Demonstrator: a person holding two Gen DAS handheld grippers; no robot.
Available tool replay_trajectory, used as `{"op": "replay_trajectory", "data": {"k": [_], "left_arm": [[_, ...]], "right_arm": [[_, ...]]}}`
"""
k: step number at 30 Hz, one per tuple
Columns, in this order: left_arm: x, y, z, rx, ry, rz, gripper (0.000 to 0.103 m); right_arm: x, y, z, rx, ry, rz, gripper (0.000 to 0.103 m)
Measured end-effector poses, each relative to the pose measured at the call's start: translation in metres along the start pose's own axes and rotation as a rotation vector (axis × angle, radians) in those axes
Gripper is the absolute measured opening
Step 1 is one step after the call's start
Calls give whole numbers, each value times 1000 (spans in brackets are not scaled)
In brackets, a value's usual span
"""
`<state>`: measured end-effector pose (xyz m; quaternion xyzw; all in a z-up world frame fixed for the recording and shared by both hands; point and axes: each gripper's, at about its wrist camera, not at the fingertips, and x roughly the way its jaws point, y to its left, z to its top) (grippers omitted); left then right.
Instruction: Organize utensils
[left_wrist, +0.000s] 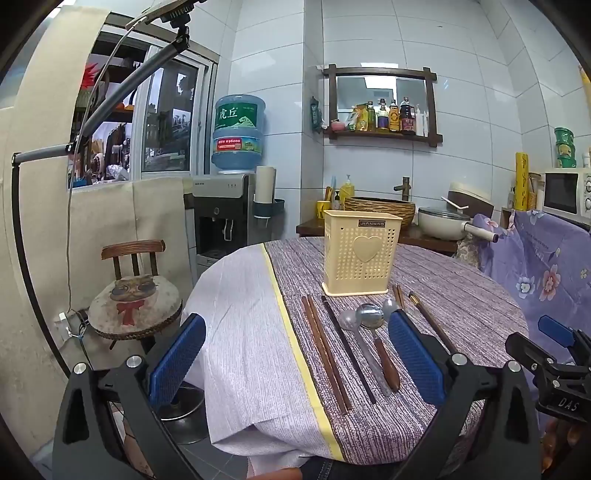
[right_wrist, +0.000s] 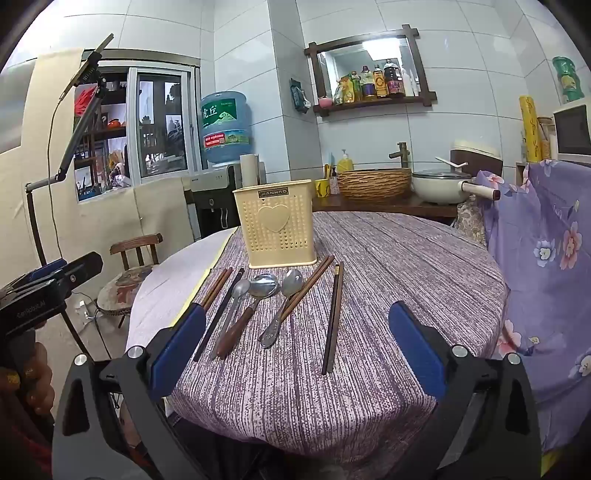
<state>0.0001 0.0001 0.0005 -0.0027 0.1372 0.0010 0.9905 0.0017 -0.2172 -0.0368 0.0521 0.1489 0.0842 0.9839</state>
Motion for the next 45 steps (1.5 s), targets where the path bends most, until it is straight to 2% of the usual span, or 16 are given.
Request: {"op": "replay_trajectory", "data": {"k": [10, 45], "left_arm": [[1, 6, -8, 1, 1, -4, 98], [1, 6, -7, -4, 6, -4, 98]], "right_arm": [[0, 0, 0, 1, 1, 0, 98], [1, 4, 0, -1, 4, 1, 98]]}}
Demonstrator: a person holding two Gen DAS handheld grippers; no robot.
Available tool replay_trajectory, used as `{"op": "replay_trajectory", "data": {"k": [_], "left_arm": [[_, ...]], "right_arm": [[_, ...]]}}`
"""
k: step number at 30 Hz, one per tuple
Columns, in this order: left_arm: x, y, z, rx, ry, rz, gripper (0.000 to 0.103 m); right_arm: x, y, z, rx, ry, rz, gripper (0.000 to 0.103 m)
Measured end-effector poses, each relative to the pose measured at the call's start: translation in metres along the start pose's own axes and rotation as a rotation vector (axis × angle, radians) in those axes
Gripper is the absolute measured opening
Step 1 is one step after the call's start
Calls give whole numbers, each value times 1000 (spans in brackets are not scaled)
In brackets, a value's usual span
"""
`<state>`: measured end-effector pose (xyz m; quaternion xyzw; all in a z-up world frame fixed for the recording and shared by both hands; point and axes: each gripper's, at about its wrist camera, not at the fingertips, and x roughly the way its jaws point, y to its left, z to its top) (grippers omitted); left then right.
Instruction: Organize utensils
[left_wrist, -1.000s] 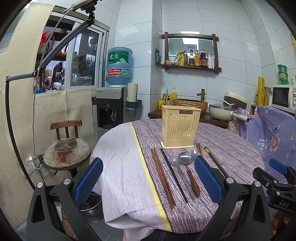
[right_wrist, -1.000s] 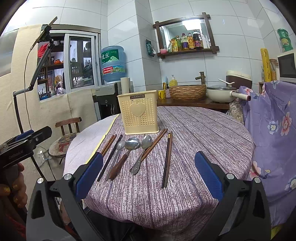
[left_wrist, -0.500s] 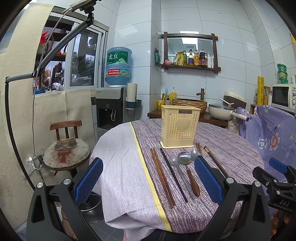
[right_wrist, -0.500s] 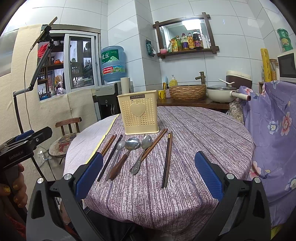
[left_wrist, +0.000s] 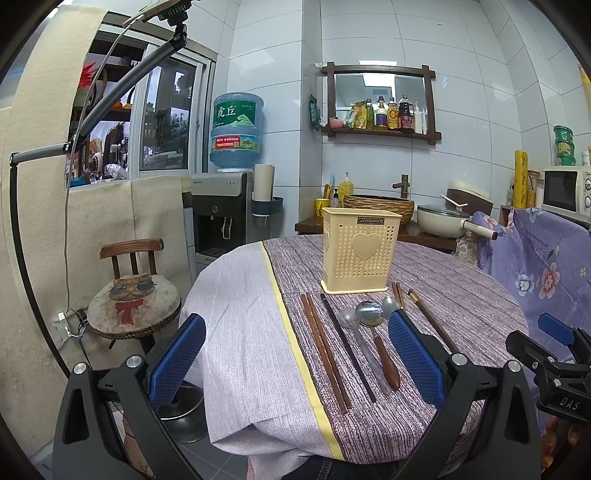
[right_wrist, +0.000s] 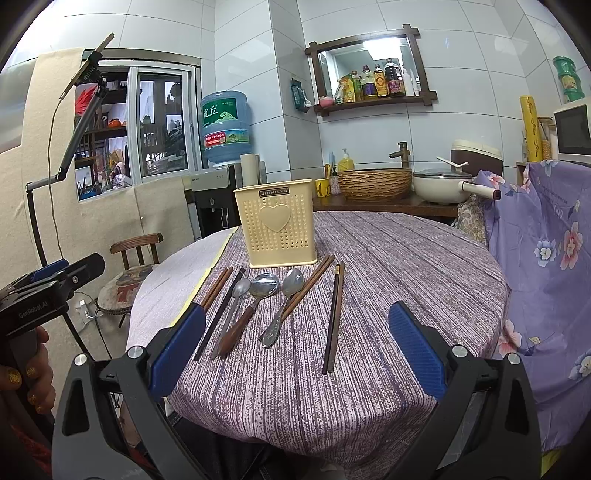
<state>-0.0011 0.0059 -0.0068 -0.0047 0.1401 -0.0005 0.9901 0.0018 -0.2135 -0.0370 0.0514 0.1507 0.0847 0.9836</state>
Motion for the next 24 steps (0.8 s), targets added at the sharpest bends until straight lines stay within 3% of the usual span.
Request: {"op": "replay_trajectory", "data": {"k": [24], "left_arm": [[3, 2, 0, 3, 7, 3, 98]], "right_arm": [[0, -1, -1, 3, 5, 2, 98]]}}
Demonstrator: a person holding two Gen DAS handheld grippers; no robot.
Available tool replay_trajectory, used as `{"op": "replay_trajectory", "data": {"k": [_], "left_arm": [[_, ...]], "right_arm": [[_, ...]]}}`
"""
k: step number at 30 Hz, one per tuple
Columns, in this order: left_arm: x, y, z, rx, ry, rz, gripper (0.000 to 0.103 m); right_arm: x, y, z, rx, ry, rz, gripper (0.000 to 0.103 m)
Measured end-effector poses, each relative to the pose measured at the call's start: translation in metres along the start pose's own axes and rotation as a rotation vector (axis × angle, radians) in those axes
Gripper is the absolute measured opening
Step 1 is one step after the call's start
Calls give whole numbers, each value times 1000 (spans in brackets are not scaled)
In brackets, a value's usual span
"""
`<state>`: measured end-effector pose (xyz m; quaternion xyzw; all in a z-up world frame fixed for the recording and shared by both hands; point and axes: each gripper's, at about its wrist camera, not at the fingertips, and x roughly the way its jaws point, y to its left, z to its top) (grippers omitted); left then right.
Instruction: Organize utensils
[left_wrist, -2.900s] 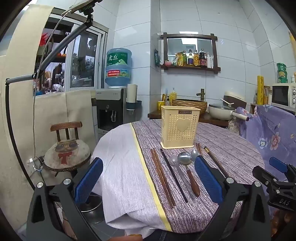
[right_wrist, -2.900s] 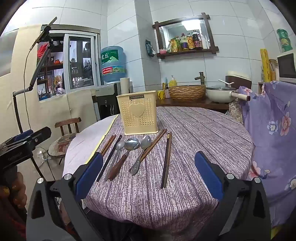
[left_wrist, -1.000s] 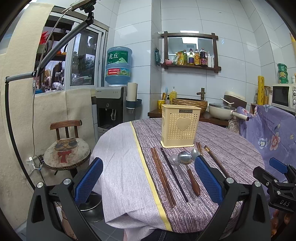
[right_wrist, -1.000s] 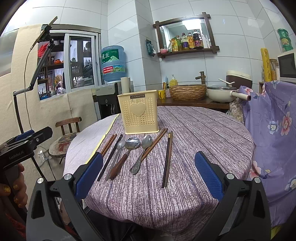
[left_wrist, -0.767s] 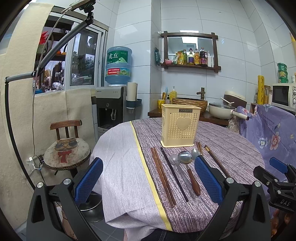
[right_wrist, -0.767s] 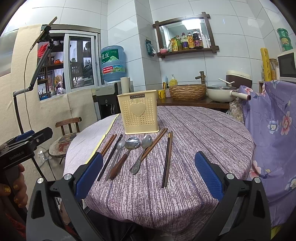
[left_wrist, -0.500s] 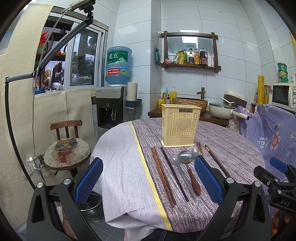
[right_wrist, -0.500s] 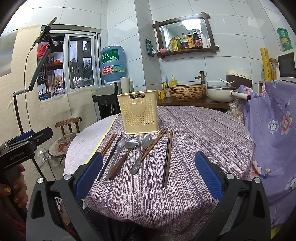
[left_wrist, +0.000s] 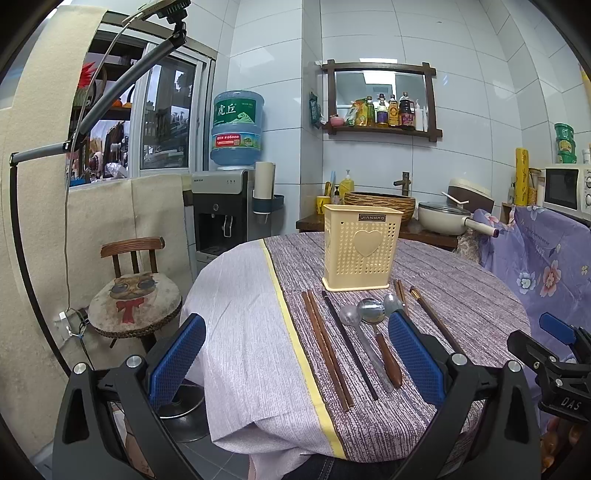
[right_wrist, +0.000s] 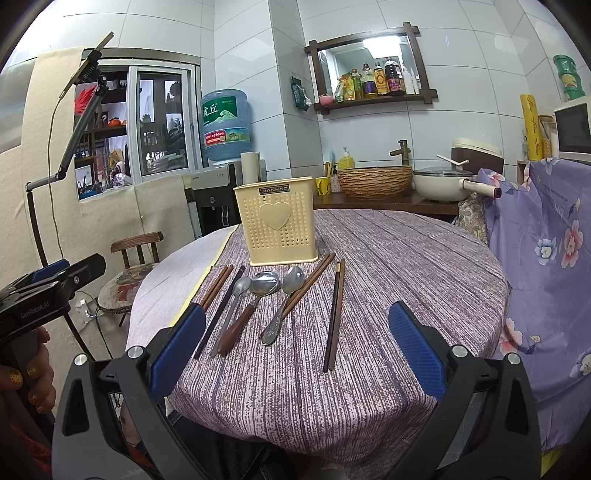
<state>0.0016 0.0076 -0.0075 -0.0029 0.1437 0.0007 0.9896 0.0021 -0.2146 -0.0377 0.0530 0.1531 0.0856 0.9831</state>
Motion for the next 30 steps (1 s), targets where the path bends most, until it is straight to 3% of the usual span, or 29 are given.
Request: {"op": "replay_trajectory", "data": {"k": [13, 21, 27, 30], "left_arm": [[4, 0, -13, 8, 16, -1, 98], [29, 2, -16, 34, 119, -8, 98], [53, 13, -12, -1, 188, -15, 98], [65, 13, -8, 7, 211, -4, 98]], "right_arm": [[5, -1, -3, -8, 13, -2, 98], [35, -11, -1, -8, 96, -36, 98], [63, -24, 12, -22, 158, -72, 98], [79, -33, 16, 23, 218, -46, 98]]}}
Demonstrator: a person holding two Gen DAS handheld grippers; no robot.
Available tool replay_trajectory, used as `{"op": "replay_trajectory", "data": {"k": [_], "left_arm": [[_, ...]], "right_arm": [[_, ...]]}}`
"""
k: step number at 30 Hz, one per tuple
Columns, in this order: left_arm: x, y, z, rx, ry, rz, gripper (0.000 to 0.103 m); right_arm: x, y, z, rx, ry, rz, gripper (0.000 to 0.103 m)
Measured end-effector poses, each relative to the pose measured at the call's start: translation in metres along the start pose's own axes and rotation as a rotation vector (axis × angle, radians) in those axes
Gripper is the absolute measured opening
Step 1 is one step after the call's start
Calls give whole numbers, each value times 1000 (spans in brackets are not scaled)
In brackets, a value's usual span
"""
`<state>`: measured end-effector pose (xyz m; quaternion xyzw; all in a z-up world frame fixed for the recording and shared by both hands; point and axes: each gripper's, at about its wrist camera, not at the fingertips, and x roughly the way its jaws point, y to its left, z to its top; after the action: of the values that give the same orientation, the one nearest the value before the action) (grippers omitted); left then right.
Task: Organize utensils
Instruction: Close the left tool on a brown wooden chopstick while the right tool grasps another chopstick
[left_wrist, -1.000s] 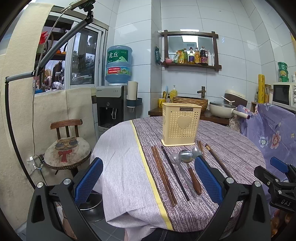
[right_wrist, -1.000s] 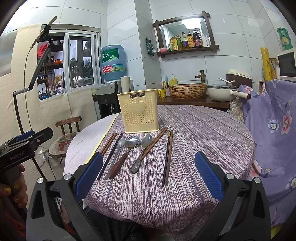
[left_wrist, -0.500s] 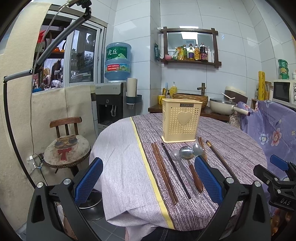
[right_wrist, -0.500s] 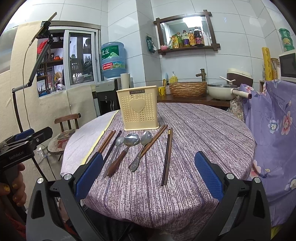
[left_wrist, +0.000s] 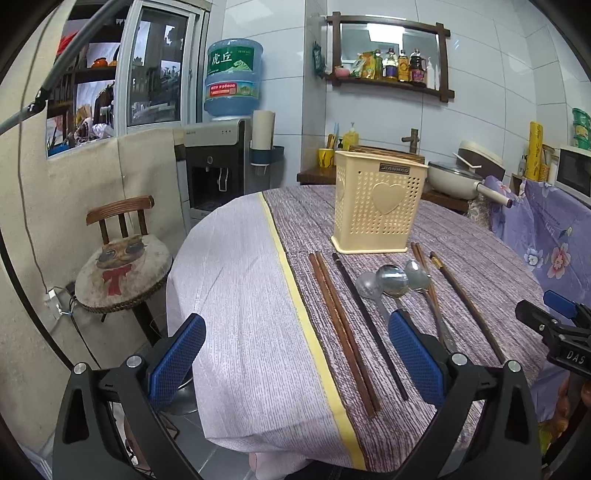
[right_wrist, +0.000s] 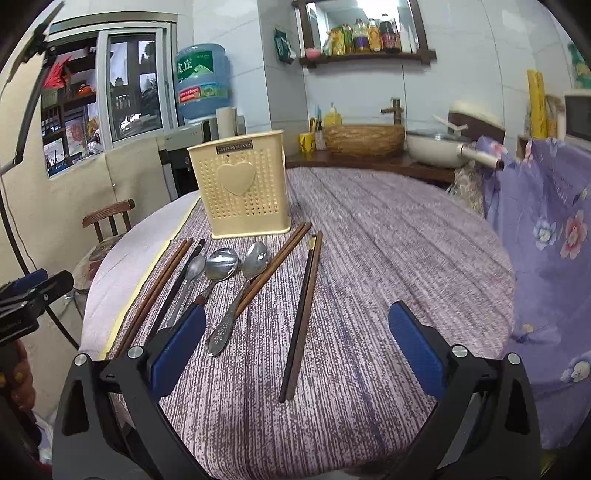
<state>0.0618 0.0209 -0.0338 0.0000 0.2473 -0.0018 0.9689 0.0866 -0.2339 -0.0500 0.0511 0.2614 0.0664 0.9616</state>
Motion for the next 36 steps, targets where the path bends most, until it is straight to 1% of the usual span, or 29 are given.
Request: {"op": "replay_trajectory", "data": {"k": [3, 6, 8, 11, 13, 16, 18, 20, 22, 24, 27, 31, 36], "left_arm": [[12, 0, 7, 16, 24, 2, 98], [26, 3, 15, 6, 71, -19, 98], [36, 6, 18, -8, 99, -14, 98], [46, 9, 23, -10, 107, -1, 98], [54, 7, 28, -3, 126, -5, 97], [69, 4, 34, 8, 178, -18, 97], [79, 1, 36, 12, 209, -29, 94], [87, -3, 37, 29, 231, -38, 88], [94, -8, 37, 65, 244, -18, 84], [100, -9, 37, 78, 264, -11, 80], [108, -6, 38, 65, 286, -19, 79], [117, -5, 40, 64, 307, -8, 76], [125, -5, 38, 79, 334, 2, 71]], "right_arm": [[15, -6, 4, 29, 58, 7, 98], [26, -10, 8, 43, 97, -16, 98], [33, -14, 10, 51, 115, -28, 98], [45, -20, 16, 55, 145, -46, 98], [55, -23, 21, 50, 165, -64, 98], [69, -26, 27, 50, 194, -79, 98], [78, -29, 32, 50, 212, -92, 98], [89, -30, 36, 45, 235, -107, 93], [97, -32, 37, 48, 254, -120, 88], [104, -35, 38, 60, 270, -129, 82], [114, -38, 40, 78, 293, -136, 80], [127, -34, 42, 52, 328, -151, 76], [131, -35, 44, 49, 337, -175, 72]]}}
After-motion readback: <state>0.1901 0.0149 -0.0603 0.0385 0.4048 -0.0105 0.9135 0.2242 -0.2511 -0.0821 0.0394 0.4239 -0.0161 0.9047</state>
